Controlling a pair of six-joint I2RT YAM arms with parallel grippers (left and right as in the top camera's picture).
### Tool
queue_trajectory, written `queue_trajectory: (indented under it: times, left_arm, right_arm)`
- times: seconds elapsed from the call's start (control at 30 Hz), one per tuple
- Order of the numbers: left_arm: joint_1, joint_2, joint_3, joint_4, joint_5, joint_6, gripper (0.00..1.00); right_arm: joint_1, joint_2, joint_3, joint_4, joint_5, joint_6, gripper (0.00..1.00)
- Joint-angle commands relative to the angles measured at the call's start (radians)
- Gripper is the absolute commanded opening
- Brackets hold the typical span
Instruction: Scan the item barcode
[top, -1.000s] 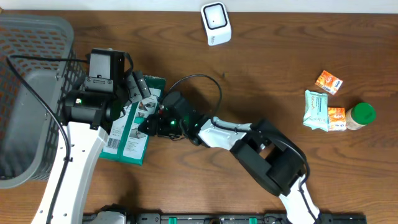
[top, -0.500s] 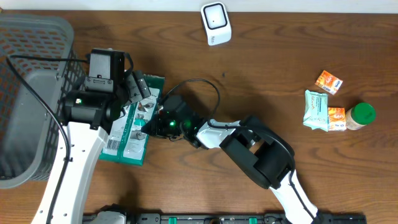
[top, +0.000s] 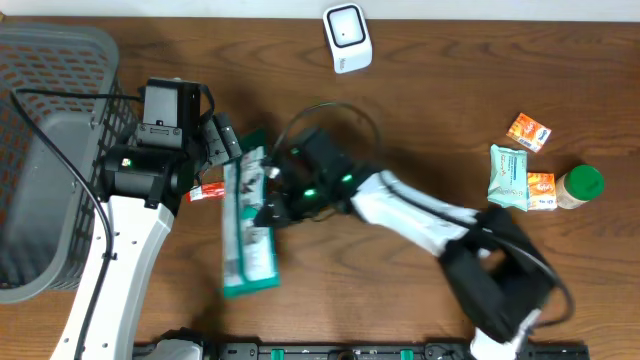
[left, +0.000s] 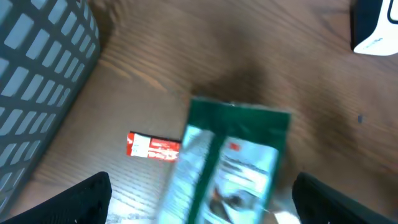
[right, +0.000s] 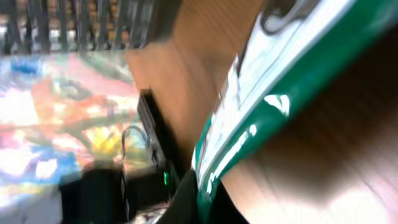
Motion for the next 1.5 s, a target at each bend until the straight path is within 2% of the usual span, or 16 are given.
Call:
queue_trajectory:
  times: [0.0,0.13,0.3,0.43,0.47,0.53,0.7,0.8,1.0,1.33,1.37,1.4,1.43,1.47]
  left_arm:
    - [0.002,-0.002,0.013,0.0,-0.013,0.013,0.93]
    - [0.002,-0.002,0.013,0.0,-0.013,0.013,0.94]
    - [0.002,-0.002,0.013,0.0,-0.013,0.013,0.93]
    - [0.002,-0.002,0.013,0.0,-0.013,0.013,0.93]
    - [0.002,-0.002,0.013,0.0,-0.013,0.013,0.93]
    - [0.002,-0.002,0.013,0.0,-0.013,0.013,0.93]
    - [0.002,-0.002,0.013,0.0,-0.013,0.013,0.93]
    - [0.002,-0.002,0.013,0.0,-0.013,0.013,0.93]
    - [0.002,-0.002,0.013,0.0,-0.013,0.013,0.93]
    - [0.002,-0.002,0.013,0.0,-0.013,0.013,0.93]
    - [0.002,-0.002,0.013,0.0,-0.013,0.013,0.93]
    - [0.002,-0.002,0.013,0.0,-0.013,0.013,0.93]
    - [0.002,-0.002,0.013,0.0,-0.013,0.013,0.93]
    - [0.002,-0.002,0.013,0.0,-0.013,0.013,0.93]
  right_arm:
    - [-0.121,-0.121,-0.002,-0.271,-0.083,-0.47,0.01]
    - [-0.245,-0.17,-0.002,-0.534,0.023,-0.642,0.01]
    - [-0.366,-0.173,-0.002,-0.748,0.133,-0.833,0.01]
    - [-0.407,-0.172,-0.002,-0.847,0.393,-0.866,0.01]
    - [-0.406,-0.172,-0.01,-0.863,0.514,-0.867,0.01]
    - [-0.393,-0.172,-0.026,-0.855,0.578,-0.878,0.01]
    - [-0.351,-0.172,-0.093,-0.821,0.577,-1.128,0.01]
    - [-0.323,-0.172,-0.134,-0.787,0.576,-1.213,0.01]
    - [-0.253,-0.172,-0.195,-0.748,0.496,-1.354,0.01]
    - [-0.112,-0.172,-0.231,-0.729,0.397,-1.382,0.01]
    - [-0.099,-0.172,-0.231,-0.73,0.398,-1.382,0.08]
    - [-0.086,-0.172,-0.231,-0.73,0.402,-1.382,0.44]
    - [-0.078,-0.172,-0.23,-0.73,0.402,-1.382,0.58]
    - [-0.071,-0.172,-0.23,-0.731,0.402,-1.382,0.63]
